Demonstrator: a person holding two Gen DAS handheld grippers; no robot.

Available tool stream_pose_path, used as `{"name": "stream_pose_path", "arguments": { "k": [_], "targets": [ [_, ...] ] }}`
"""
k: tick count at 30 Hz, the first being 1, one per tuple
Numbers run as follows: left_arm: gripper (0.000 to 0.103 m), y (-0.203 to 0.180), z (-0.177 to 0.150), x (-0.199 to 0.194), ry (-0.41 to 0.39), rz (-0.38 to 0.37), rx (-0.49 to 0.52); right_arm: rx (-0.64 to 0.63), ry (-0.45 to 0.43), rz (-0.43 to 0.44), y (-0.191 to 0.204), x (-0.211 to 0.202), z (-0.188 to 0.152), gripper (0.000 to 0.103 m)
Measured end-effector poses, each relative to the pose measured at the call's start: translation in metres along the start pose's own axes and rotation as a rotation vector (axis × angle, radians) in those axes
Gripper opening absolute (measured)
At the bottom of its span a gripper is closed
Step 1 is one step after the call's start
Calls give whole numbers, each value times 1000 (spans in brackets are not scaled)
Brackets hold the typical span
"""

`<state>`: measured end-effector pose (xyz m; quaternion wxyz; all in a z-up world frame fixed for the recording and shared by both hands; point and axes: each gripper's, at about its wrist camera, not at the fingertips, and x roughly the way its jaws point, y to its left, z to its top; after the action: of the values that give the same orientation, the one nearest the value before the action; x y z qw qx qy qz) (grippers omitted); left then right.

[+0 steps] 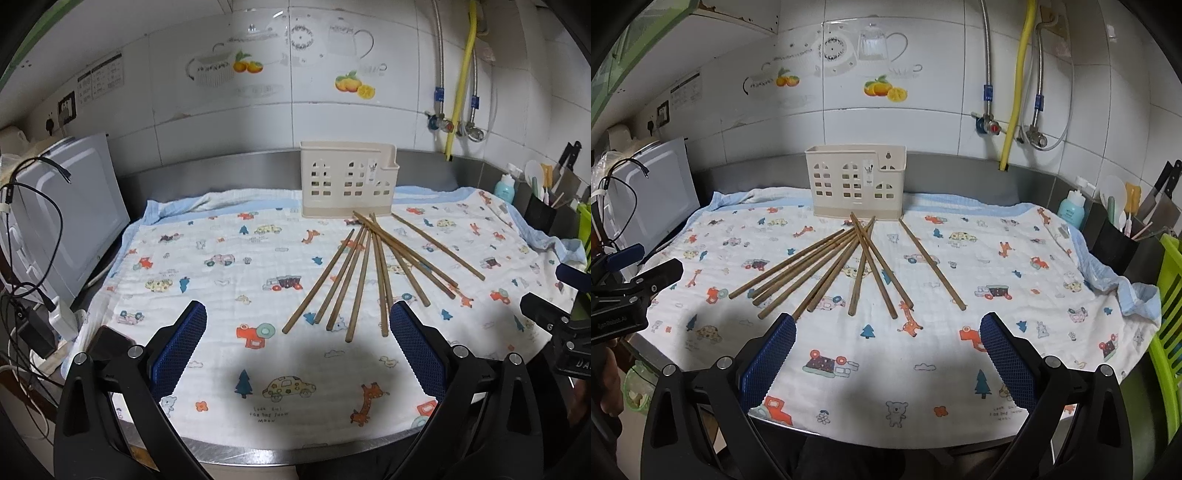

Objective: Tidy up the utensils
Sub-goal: 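Move the left tool toward the chopsticks while the right tool approaches another chopstick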

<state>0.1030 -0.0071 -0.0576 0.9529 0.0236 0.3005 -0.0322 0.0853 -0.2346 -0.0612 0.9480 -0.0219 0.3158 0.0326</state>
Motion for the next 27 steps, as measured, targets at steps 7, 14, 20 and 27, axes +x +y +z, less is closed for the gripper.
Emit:
{"name": "stream_pose_path", "arguments": {
  "k": [7, 14, 20, 27],
  "targets": [
    [98, 1, 3, 16, 32, 5, -3, 2, 22, 4, -2, 13, 1, 97],
    [98, 3, 4, 30, 67, 12, -3, -8, 41, 12, -3, 26, 1, 97],
    [98, 3, 4, 45, 100, 28, 5, 1, 69, 10, -8, 40, 1, 97],
    [98, 3, 6, 61, 116, 58, 18, 11, 85, -2, -16, 54, 3, 97]
  ]
}}
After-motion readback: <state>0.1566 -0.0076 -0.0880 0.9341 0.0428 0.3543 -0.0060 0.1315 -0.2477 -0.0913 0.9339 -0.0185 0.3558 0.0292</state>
